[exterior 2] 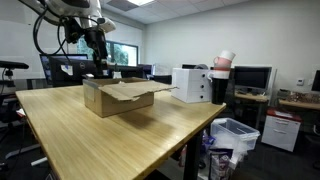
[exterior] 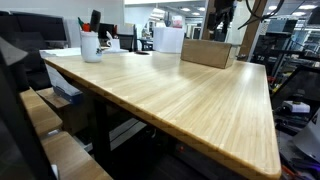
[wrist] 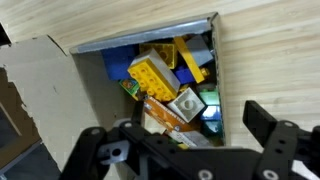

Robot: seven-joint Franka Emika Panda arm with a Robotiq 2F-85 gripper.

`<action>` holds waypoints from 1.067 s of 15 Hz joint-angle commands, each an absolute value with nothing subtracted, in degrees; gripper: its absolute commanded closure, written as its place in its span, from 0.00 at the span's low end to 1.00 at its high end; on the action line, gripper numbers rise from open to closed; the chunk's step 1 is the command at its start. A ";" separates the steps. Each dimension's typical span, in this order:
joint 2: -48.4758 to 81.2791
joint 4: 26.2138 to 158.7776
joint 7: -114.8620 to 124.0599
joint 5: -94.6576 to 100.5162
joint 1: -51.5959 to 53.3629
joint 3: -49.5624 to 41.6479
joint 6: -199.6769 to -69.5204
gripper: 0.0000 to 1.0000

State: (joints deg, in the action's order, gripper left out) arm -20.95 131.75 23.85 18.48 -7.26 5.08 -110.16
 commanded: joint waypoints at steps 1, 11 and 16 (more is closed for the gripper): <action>-19.39 129.48 22.55 17.81 -5.96 4.53 -105.77 0.00; -18.02 128.23 22.88 18.18 -4.86 4.33 -102.19 0.00; -16.98 128.59 22.59 17.83 -4.48 4.26 -102.25 0.00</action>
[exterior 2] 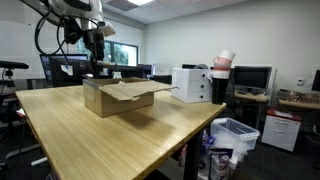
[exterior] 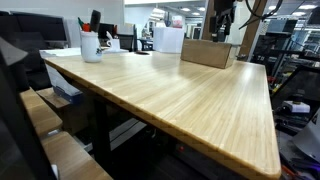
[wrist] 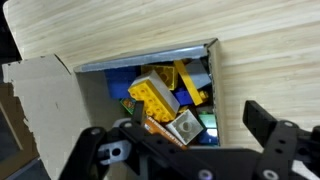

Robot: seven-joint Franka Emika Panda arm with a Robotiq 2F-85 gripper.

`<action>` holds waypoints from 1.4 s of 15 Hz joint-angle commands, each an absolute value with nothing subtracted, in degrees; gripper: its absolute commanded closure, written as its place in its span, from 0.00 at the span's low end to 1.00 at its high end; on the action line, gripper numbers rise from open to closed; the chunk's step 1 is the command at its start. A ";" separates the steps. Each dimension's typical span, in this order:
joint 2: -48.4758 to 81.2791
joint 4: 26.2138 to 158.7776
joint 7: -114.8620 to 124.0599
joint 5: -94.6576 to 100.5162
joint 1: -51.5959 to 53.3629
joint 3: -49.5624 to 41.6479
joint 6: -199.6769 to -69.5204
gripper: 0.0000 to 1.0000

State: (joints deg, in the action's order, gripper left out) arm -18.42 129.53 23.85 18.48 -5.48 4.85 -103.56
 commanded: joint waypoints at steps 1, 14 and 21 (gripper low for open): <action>-16.67 128.65 22.41 17.66 -4.33 4.23 -102.22 0.00; -14.98 128.93 23.45 18.39 -3.38 4.27 -102.46 0.49; -15.09 129.30 23.98 19.14 -3.28 4.61 -102.47 0.88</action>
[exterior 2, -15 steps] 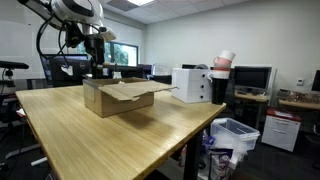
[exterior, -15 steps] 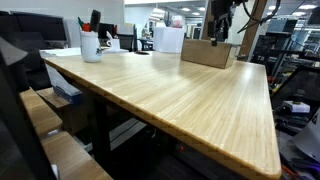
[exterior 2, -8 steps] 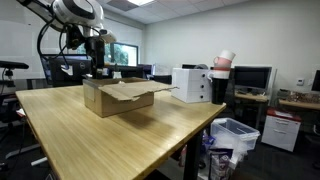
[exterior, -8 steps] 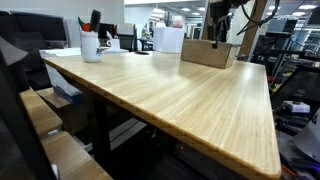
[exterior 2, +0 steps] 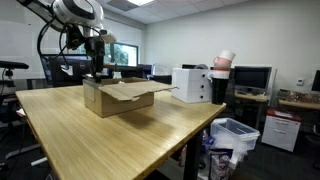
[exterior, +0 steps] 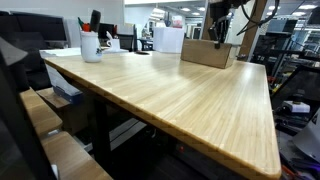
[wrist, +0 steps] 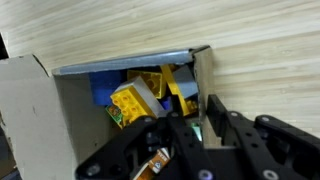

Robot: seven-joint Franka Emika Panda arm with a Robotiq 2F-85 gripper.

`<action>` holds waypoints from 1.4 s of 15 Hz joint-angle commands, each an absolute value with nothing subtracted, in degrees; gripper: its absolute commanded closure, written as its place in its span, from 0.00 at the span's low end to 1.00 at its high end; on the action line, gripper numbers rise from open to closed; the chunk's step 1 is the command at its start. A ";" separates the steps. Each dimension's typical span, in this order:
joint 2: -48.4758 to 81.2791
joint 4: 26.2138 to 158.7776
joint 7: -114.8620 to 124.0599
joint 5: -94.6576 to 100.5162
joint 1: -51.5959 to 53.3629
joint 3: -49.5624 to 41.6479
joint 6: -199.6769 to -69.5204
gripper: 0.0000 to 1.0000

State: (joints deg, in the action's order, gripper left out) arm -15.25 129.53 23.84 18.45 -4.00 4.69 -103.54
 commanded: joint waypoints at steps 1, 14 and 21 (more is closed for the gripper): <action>-15.18 129.49 24.18 19.46 -3.21 4.76 -102.60 0.93; -15.59 132.68 32.05 30.82 -2.04 8.38 -104.53 0.95; -14.82 134.42 38.05 40.01 -0.40 10.66 -103.11 0.95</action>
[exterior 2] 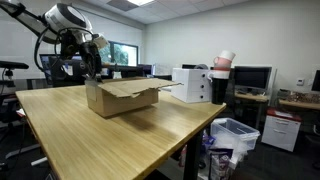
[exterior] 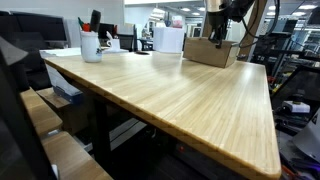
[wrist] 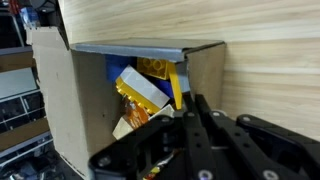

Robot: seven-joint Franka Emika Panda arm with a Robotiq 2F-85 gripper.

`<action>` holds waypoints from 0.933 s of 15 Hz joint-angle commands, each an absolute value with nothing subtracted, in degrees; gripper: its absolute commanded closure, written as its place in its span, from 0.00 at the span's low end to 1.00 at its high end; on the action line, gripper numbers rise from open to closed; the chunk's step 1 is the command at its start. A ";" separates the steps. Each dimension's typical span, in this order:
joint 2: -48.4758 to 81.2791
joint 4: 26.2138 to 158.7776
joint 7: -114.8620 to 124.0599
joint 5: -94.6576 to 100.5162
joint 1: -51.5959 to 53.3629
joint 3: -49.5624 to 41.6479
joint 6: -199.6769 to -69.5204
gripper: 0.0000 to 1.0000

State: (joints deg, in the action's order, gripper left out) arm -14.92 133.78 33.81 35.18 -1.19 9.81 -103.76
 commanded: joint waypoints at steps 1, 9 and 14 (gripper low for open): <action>-14.55 134.49 39.26 41.26 -0.21 10.88 -102.75 0.95; -10.57 134.10 48.69 51.89 2.25 11.33 -97.79 0.95; -8.50 133.31 48.75 52.56 3.92 10.77 -93.70 0.95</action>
